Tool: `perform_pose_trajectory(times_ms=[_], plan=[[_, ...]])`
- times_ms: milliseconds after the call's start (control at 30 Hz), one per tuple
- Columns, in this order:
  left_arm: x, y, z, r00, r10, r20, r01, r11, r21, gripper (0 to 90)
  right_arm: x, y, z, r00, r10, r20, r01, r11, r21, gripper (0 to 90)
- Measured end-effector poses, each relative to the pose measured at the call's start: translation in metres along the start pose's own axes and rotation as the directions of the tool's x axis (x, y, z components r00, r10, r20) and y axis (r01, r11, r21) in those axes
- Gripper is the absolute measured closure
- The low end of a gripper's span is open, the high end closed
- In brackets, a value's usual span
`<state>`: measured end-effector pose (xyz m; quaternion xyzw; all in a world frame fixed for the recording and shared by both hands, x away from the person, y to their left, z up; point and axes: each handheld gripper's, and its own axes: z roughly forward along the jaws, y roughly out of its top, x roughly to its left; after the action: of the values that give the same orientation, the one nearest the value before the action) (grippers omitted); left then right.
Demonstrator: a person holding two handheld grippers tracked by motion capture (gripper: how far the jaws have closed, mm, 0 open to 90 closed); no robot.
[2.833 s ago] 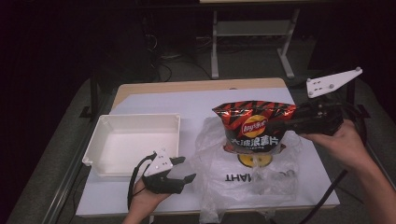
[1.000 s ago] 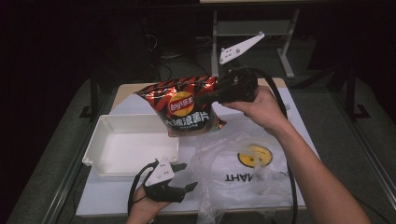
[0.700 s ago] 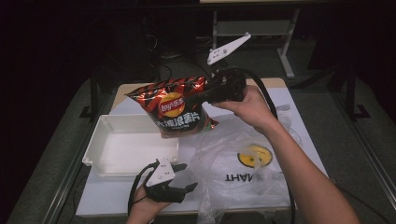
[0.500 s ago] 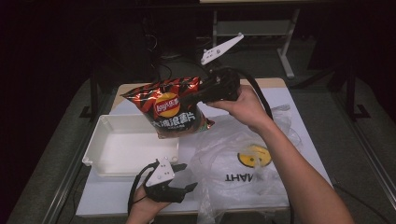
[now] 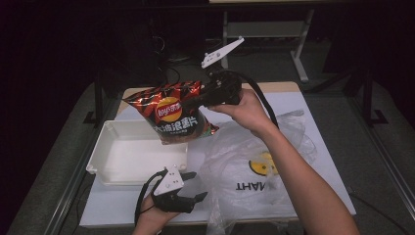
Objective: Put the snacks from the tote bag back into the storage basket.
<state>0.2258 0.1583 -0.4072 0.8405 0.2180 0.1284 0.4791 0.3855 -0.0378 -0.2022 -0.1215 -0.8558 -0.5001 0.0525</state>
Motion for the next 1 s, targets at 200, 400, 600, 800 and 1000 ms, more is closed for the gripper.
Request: perform_pose_trajectory(times_ms=[200,400,600,800,1000], plan=[[0.000,0.001,0.002,0.9999,0.011,0.006,-0.011,0.9999,0.006,30.7,-0.004,0.001,0.008,1.0000,-0.002,0.007,0.002,1.0000,-0.002,81.8],[-0.002,0.003,0.005,0.9996,0.021,0.018,-0.021,0.9997,0.010,30.7,-0.004,0.002,0.019,1.0000,-0.006,0.003,0.006,1.0000,0.000,81.9],[-0.003,0.002,0.008,0.9997,0.008,0.025,-0.008,1.0000,0.002,30.7,-0.004,0.005,0.029,0.9999,-0.010,-0.004,0.010,0.9999,0.009,82.1],[-0.002,0.001,0.007,0.9998,0.003,0.022,-0.003,1.0000,0.001,30.6,-0.004,0.008,0.043,0.9998,-0.016,-0.008,0.017,0.9997,0.018,82.2],[-0.002,0.002,0.007,0.9998,0.000,0.022,0.000,1.0000,-0.006,30.7,-0.005,0.010,0.061,0.9997,-0.009,-0.021,0.010,0.9997,0.024,82.3]])
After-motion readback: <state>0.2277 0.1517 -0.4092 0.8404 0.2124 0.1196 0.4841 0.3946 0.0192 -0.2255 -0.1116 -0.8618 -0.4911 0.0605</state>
